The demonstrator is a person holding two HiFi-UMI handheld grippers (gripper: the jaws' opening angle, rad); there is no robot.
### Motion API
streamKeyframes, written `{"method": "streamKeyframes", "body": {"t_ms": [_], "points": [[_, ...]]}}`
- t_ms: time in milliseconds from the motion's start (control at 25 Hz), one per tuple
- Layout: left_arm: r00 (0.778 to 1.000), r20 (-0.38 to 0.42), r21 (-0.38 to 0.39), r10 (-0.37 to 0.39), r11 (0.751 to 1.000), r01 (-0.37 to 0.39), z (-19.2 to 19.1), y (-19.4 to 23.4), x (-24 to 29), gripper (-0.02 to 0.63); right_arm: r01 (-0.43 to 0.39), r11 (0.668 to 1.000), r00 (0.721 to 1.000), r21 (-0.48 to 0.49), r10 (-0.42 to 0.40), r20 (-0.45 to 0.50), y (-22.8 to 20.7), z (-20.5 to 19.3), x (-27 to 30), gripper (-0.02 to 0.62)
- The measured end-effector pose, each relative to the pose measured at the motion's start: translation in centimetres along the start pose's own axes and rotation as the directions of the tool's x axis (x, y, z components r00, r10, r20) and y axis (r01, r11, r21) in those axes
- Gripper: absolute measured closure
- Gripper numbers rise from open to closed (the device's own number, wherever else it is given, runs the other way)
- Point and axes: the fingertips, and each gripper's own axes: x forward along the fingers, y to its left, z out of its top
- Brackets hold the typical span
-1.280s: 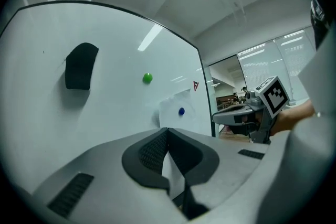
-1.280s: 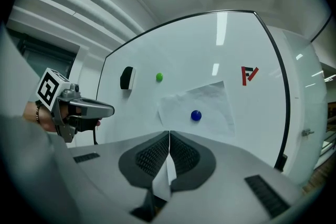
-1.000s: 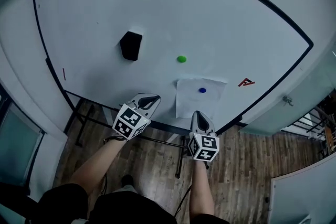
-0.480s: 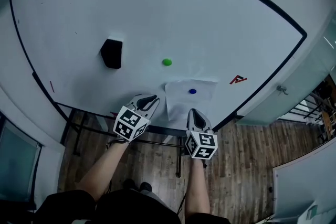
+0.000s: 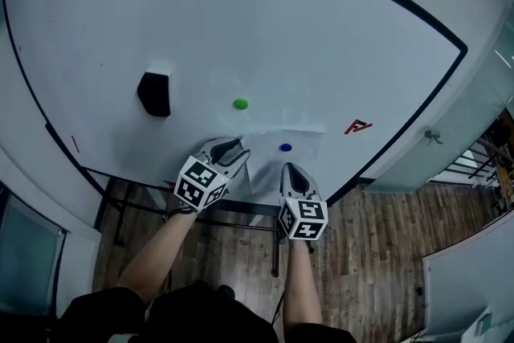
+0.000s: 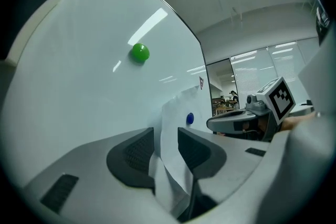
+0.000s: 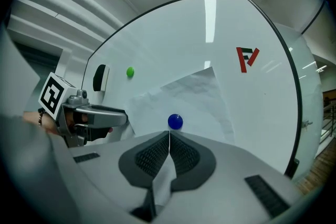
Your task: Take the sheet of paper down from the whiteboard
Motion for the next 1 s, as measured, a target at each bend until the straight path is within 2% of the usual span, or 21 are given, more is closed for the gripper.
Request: {"method": "streamKeyframes", "body": {"t_ms": [280,320,360,400,680,800,1000], "points": [[1.000,-0.011,0.016,-0.006,1.000,0.006,0.2,0.0,1.7,0.486,0.003,0.999,1.000,-0.033,-0.003,0.005,-0.6,0.3,1.9,0.571],[1.000,-0.013,0.018,0.001,1.000,-0.001,0.2,0.1,1.8,0.501,0.003,0.999,1.000,-0.036,-0.002,0.010,-0.6,0.5,2.1,0.571],[1.000,-0.012,0.017,0.006,1.000,-0.006,0.3,0.2,1.9,0.550,0.008,0.999,1.000,-0.038,-0.007,0.015,-0.6,0.7,2.3,0.570],[1.000,-0.011,0.013,0.008,1.000,-0.007,0.3,0.3,1.9,0.572,0.019,0.999,1.000,-0.044,-0.018,0.019,-0.7,0.8,2.3,0.569],[1.000,-0.007,-0.003,-0.018,1.000,0.018,0.4,0.4,2.1,0.584,0.074,0.994,0.996,-0.075,-0.070,0.056,-0.7,2.1,2.7,0.565],[1.000,-0.008,-0.001,-0.026,1.000,0.026,0.5,0.4,2.2,0.584,0.084,0.992,0.995,-0.091,-0.079,0.057,-0.5,2.1,3.0,0.508],[0.999,-0.009,0.002,-0.035,0.999,0.035,0.4,0.5,2.2,0.584,0.129,0.984,0.990,-0.120,-0.122,0.065,-0.1,1.9,3.1,0.485]]}}
